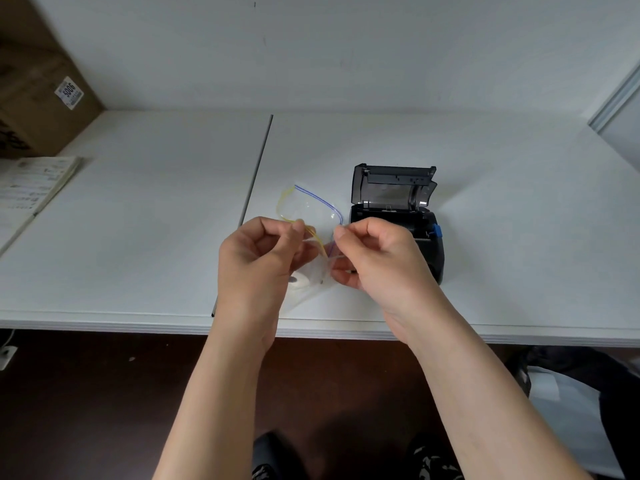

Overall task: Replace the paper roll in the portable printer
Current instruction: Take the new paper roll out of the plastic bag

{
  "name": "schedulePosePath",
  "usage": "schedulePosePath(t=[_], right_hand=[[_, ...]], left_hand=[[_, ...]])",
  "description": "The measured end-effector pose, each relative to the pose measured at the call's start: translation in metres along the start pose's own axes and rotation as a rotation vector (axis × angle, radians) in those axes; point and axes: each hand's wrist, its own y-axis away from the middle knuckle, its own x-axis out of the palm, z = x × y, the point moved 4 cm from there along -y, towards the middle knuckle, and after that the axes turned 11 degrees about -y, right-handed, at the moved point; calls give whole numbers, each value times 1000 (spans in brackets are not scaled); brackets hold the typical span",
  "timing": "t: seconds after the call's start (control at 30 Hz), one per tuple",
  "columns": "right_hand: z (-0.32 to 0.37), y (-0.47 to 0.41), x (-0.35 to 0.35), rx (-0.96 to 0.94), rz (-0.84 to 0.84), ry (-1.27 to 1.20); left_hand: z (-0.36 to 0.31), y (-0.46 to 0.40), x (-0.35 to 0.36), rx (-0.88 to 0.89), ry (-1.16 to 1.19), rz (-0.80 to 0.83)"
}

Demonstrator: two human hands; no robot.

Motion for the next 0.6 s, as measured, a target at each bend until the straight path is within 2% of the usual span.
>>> schedulePosePath(t=[0.1,0.2,0.4,0.6], right_hand=[[1,3,1,67,81,29],[2,4,1,47,109,87],[2,2,-2,-3,104,106],[1,-1,-6,-33,20,32]], left_hand=[[0,0,-1,-6,0,1],[1,0,0,3,-51,47],[3,0,3,16,-168,106],[4,-2,-1,5,-122,41]])
